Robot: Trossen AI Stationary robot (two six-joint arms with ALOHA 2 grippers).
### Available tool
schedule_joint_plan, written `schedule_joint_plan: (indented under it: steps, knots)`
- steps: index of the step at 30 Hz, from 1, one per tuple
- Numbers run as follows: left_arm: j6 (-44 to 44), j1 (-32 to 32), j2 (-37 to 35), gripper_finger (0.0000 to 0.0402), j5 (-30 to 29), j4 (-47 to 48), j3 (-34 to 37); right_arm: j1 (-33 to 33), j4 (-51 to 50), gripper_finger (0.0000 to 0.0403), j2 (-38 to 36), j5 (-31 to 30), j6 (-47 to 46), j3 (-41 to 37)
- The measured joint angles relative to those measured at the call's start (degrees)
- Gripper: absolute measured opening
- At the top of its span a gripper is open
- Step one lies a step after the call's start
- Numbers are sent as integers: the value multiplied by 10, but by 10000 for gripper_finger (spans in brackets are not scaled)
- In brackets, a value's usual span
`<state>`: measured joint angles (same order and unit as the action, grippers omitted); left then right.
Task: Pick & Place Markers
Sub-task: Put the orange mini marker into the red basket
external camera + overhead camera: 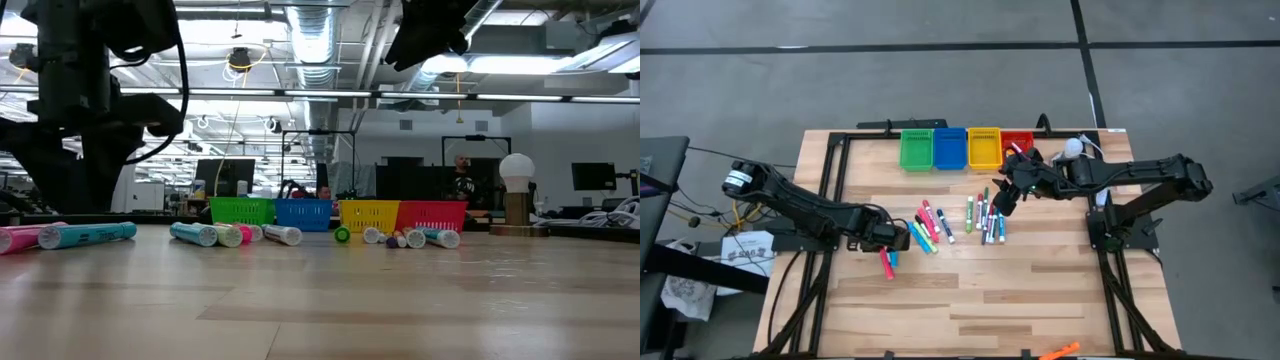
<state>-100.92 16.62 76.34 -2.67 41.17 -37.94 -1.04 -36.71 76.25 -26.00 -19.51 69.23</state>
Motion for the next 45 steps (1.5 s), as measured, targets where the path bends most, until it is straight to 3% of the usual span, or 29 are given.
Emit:
schedule_joint_plan:
  steps: [9, 45]
  knots:
    - [-14, 0, 0, 172, -1, -47, 30, 0, 1, 131, 0, 0, 0, 0]
    - [-7, 0, 0, 172, 10, -50, 32, -1, 0, 131, 0, 5, -1, 0]
